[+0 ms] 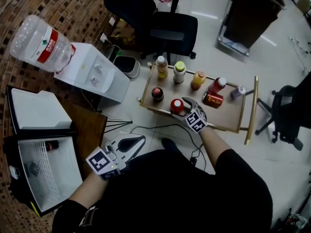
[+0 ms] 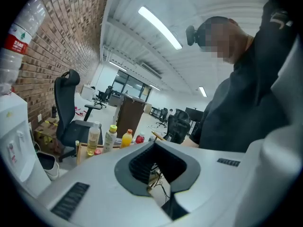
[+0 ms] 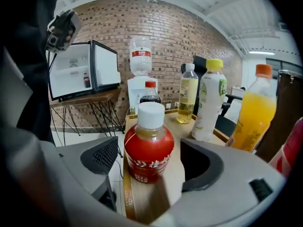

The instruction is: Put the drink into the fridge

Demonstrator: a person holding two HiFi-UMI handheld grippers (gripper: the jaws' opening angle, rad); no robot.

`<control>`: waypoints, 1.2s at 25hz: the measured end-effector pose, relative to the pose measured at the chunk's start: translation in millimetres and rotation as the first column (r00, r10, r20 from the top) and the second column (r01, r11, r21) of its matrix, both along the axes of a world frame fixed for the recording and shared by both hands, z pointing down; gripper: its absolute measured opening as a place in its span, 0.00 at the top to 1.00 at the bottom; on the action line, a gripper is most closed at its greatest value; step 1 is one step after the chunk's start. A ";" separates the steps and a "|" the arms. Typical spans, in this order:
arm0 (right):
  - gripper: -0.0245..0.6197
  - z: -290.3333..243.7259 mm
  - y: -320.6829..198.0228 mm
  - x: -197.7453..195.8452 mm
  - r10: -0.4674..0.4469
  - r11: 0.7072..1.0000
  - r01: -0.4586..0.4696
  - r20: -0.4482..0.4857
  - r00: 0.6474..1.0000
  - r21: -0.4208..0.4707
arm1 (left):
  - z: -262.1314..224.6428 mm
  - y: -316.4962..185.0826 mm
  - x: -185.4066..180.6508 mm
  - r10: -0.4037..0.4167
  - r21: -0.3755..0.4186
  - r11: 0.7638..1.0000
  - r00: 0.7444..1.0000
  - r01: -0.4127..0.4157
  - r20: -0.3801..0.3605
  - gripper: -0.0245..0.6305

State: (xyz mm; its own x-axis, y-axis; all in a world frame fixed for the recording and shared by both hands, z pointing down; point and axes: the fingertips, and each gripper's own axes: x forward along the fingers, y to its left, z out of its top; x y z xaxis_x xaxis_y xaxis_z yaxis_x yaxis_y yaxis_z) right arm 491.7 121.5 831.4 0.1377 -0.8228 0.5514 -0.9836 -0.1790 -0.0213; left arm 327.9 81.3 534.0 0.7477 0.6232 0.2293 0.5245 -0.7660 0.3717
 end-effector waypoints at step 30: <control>0.41 -186.4 -87.7 -88.3 -0.329 0.942 0.333 -0.080 0.941 0.038 | -58.3 -93.0 -77.6 -0.248 0.012 0.967 0.953 0.253 -0.173 0.97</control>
State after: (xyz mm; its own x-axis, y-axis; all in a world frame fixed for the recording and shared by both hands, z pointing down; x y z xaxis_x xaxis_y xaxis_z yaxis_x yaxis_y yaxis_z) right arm 403.4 33.8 645.0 -0.1093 -0.8551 0.5067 -0.9864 0.1562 0.0509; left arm 250.3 -11.7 475.7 0.9084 0.4050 0.1043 0.3669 -0.8914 0.2659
